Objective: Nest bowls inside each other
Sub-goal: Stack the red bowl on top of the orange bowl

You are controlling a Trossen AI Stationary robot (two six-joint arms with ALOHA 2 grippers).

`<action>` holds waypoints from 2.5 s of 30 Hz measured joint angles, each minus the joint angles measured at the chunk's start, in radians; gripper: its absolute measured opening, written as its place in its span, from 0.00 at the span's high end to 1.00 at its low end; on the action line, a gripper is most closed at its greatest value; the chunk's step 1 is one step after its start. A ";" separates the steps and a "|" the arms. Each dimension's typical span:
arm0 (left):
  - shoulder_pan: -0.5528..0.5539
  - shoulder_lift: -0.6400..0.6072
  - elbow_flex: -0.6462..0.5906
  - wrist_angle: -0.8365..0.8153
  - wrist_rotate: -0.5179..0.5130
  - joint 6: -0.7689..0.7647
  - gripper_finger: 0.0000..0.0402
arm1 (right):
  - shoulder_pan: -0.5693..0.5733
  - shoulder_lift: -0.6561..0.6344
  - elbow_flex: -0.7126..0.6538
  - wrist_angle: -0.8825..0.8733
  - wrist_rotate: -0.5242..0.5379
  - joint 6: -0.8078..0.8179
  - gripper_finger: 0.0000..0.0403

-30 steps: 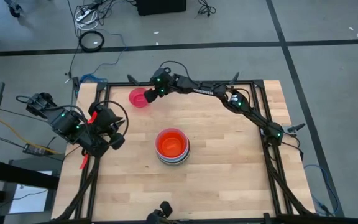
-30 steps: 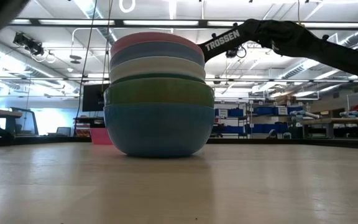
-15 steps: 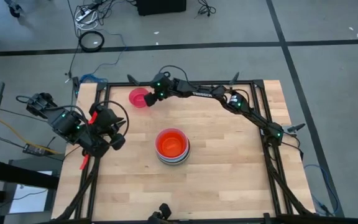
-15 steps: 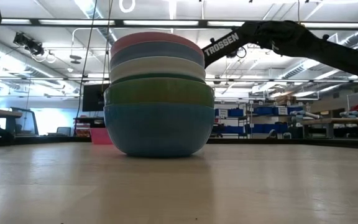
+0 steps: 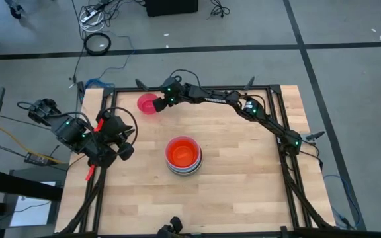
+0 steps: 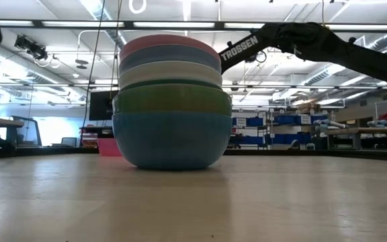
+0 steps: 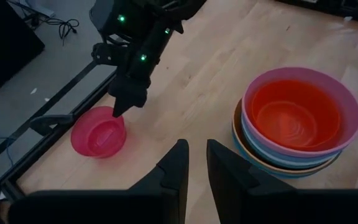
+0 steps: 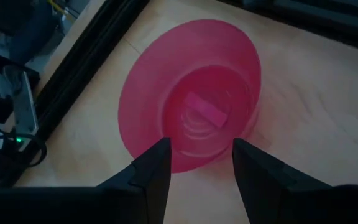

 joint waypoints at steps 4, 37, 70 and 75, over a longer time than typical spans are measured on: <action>0.000 0.000 0.000 0.004 0.000 0.003 0.84 | 0.000 0.000 0.000 -0.012 -0.007 0.052 0.60; 0.023 0.000 0.000 -0.060 0.027 0.022 0.84 | 0.058 -0.041 -0.077 0.250 -0.304 0.097 0.67; 1.197 -0.021 -0.459 0.647 0.561 0.956 0.84 | 0.554 -1.032 -0.075 -0.649 0.259 -0.579 0.67; 1.387 0.048 -0.459 0.603 0.906 1.004 0.84 | 0.624 -1.036 -0.076 -0.763 0.439 -0.533 0.67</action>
